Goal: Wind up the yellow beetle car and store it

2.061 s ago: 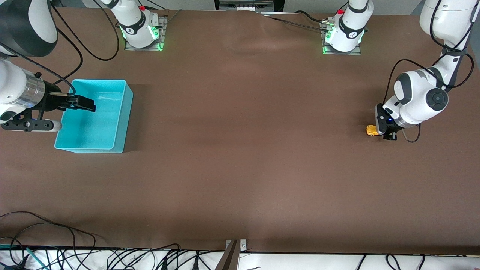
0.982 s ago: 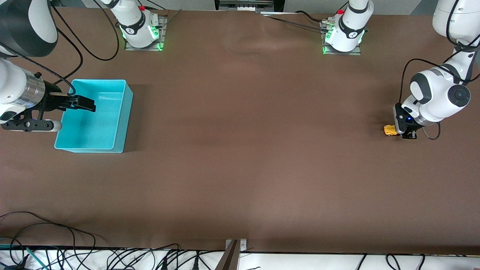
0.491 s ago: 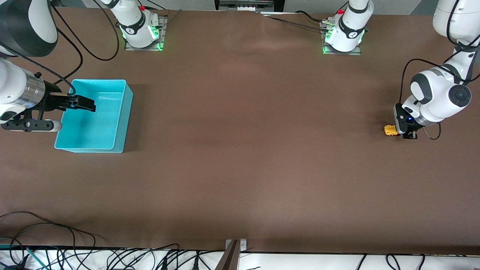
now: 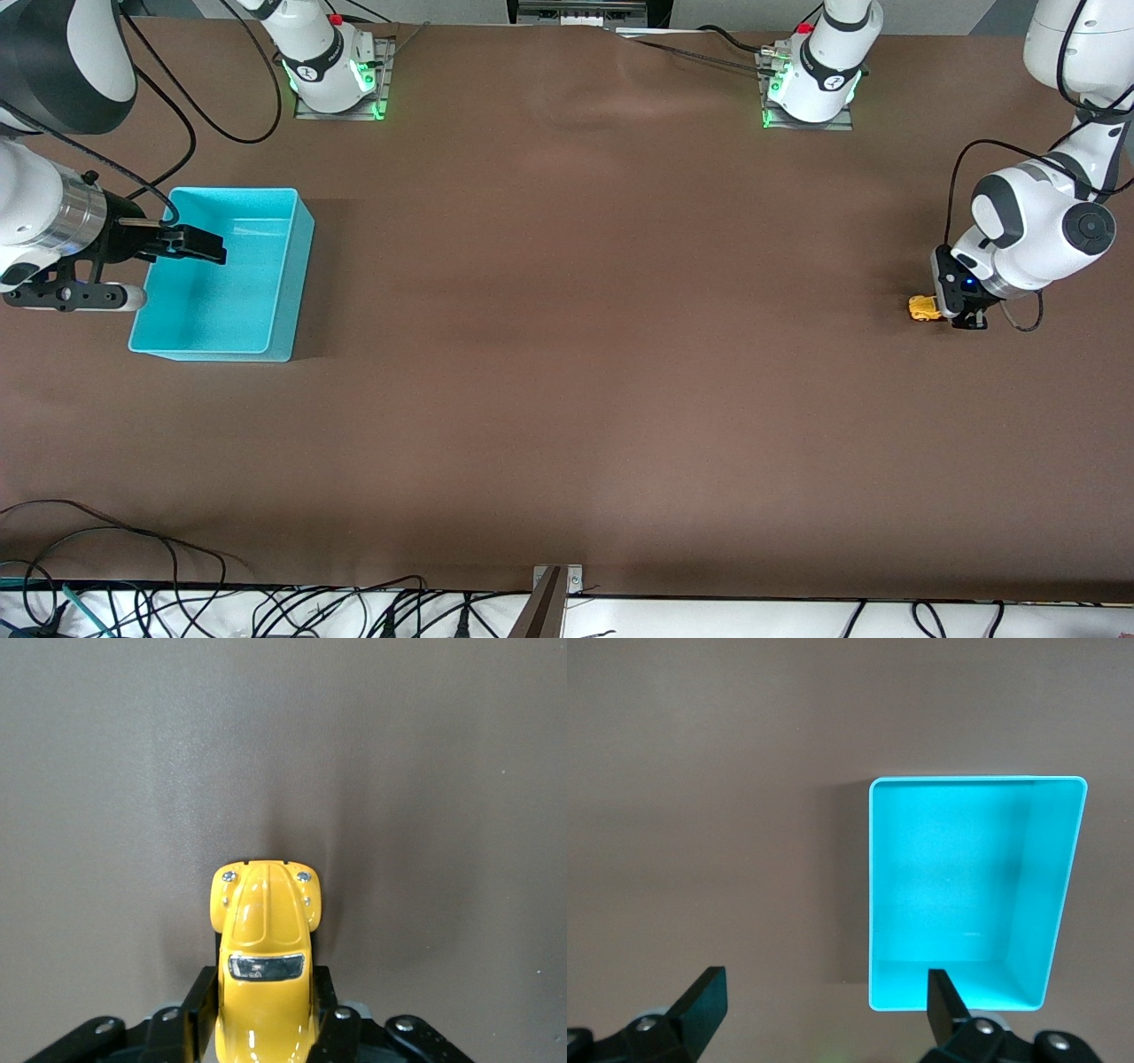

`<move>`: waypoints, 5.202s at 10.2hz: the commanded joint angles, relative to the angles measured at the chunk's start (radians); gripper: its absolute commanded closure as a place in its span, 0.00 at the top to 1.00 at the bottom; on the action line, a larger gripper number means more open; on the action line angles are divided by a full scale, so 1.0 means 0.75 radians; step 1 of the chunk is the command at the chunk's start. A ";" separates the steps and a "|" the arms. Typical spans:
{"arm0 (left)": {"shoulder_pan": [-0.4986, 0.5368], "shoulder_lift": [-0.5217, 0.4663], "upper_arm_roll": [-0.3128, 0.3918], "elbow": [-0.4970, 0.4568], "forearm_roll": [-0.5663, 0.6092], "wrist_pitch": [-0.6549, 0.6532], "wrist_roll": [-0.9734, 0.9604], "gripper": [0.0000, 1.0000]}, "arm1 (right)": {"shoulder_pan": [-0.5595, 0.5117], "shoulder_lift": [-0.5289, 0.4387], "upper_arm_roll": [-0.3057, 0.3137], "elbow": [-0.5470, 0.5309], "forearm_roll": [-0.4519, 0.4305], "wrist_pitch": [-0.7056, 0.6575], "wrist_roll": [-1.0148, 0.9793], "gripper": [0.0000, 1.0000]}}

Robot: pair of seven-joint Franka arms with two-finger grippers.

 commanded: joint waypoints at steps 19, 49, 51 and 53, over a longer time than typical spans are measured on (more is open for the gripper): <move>-0.004 -0.006 -0.012 0.077 -0.055 -0.112 0.030 1.00 | -0.006 0.004 0.001 0.017 0.022 -0.023 0.003 1.00; -0.179 -0.818 -0.149 0.459 0.039 -1.113 -1.040 1.00 | -0.599 0.567 0.001 0.027 -0.321 0.719 -2.621 1.00; -0.192 -0.755 -0.157 0.639 0.053 -1.330 -1.324 1.00 | -0.603 0.599 -0.001 0.027 -0.317 0.767 -2.652 1.00; -0.192 -0.745 -0.210 0.703 0.078 -1.446 -1.602 1.00 | -0.605 0.604 0.003 0.027 -0.311 0.757 -2.652 1.00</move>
